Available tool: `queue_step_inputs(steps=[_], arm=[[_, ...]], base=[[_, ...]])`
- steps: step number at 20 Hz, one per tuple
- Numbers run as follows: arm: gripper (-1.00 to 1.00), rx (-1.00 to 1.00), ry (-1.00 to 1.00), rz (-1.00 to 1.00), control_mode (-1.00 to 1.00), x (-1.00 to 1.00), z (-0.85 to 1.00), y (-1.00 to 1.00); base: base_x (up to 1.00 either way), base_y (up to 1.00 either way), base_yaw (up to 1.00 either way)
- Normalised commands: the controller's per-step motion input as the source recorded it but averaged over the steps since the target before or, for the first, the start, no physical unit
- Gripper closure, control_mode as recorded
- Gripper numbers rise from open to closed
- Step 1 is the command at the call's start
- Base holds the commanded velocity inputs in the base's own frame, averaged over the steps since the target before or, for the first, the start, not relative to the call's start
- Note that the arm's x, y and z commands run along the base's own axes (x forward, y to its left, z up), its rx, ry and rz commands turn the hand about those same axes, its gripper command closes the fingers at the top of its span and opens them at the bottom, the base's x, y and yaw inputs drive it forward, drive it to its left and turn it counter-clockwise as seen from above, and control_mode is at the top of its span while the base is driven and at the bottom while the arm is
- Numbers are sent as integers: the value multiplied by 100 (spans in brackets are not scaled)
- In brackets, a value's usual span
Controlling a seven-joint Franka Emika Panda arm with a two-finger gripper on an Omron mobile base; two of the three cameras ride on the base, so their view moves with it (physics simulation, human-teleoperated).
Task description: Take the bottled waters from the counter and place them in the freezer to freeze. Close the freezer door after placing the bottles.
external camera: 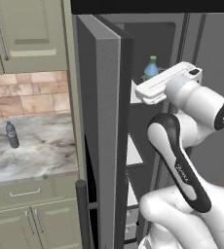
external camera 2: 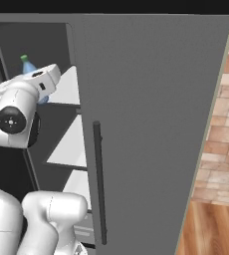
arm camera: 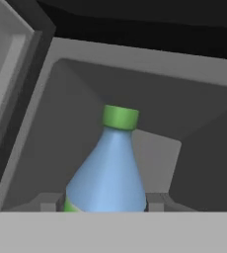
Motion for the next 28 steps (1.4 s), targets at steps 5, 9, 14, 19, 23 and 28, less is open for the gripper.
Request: queue_step_inputs(steps=[5, 9, 14, 19, 23, 28], arm=[[100, 0, 0, 0, -100, 32, -1, 8], [100, 0, 0, 0, -100, 30, -4, 21], [100, 0, -1, 0, -100, 31, -2, 7], [100, 0, 0, 0, -100, 28, -10, 0], [100, 0, 0, 0, -100, 19, -26, 0], [100, 0, 0, 0, -100, 12, -13, 0]], base=[[0, 0, 0], [0, 0, 0], [0, 0, 0], [0, 0, 0], [0, 0, 0], [0, 0, 0]])
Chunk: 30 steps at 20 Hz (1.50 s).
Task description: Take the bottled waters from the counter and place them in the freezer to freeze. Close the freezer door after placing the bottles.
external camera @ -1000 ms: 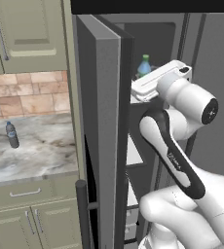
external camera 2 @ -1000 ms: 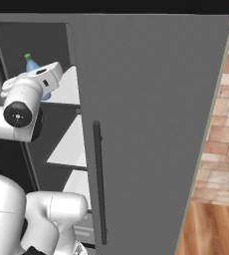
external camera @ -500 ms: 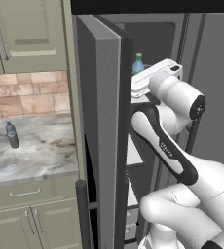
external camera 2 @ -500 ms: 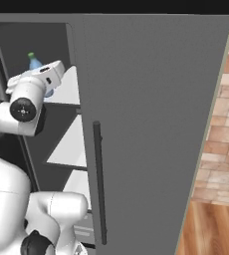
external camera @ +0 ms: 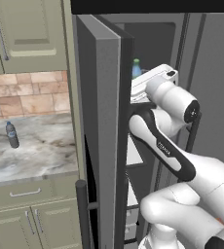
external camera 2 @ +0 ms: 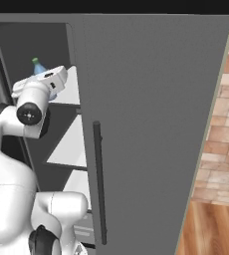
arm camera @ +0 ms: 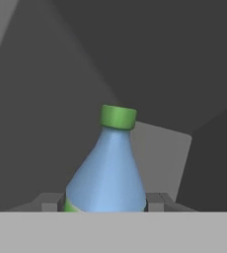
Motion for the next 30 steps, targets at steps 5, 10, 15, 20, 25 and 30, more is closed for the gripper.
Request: queue_step_inputs(steps=[5, 10, 15, 20, 25, 30], arm=[[100, 1, 0, 0, -100, 18, -1, 0], [100, 1, 0, 0, -100, 17, -2, 0], [100, 0, 0, 0, -100, 12, -16, 0], [100, 0, 0, 0, -100, 13, -21, 0], [100, 0, 0, 0, -100, 13, -17, 0], [100, 0, 0, 0, -100, 14, -2, 0]], base=[[0, 0, 0], [0, 0, 0], [0, 0, 0], [0, 0, 0], [0, 0, 0], [0, 0, 0]])
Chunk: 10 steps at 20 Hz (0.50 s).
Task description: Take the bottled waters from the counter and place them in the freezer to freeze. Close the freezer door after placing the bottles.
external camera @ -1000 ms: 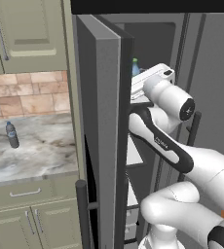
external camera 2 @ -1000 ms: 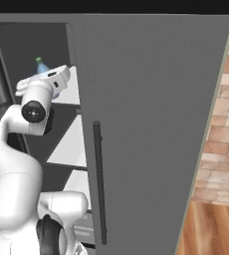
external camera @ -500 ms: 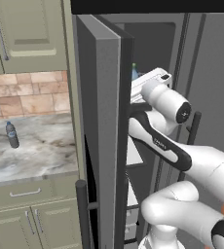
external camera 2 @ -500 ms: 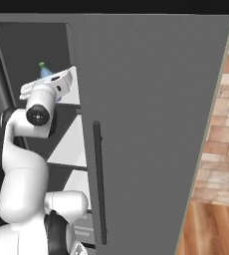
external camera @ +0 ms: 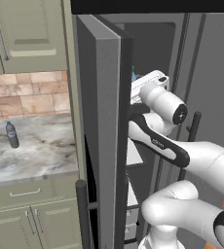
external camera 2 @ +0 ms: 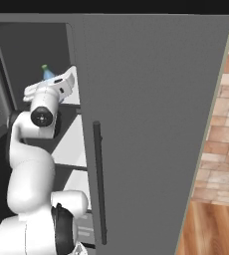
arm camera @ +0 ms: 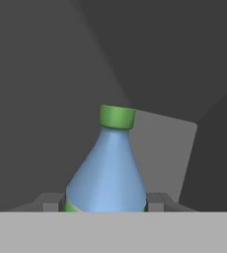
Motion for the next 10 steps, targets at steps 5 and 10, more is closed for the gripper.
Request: queue_step_inputs(steps=[5, 10], arm=[[100, 0, 0, 0, -100, 18, 0, 1], [100, 0, 1, 0, -100, 25, 0, 4]], base=[[0, 0, 0], [0, 0, 0]])
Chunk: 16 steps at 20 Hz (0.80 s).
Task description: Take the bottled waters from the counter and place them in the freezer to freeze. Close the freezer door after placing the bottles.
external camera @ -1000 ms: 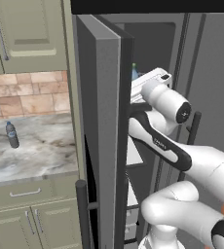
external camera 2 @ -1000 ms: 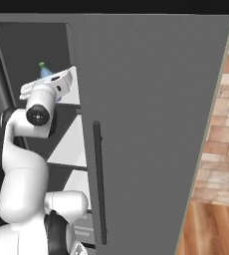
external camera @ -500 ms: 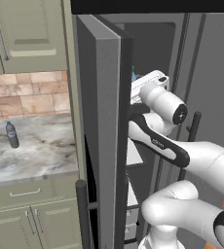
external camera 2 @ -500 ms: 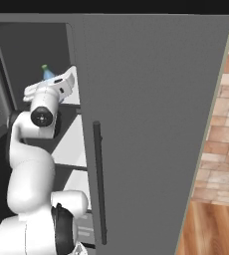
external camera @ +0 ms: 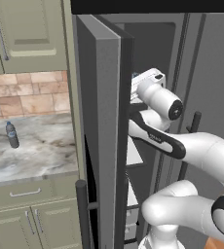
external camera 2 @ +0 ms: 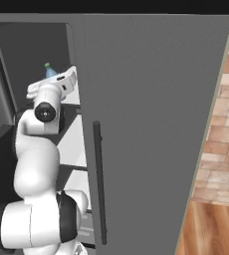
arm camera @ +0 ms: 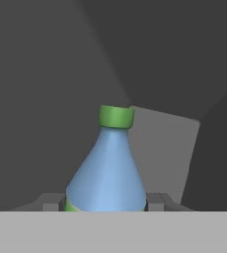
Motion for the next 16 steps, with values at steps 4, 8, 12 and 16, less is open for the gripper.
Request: queue_step_inputs(steps=[4, 8, 12, 16], arm=[[100, 2, 3, 0, -100, 28, -21, 7], [100, 4, 5, 0, -100, 28, -40, 0], [100, 5, 1, 0, -100, 17, -33, 0], [100, 3, 0, 0, -100, 9, -26, 4]], base=[[0, 0, 0], [0, 0, 0], [0, 0, 0], [0, 0, 0]])
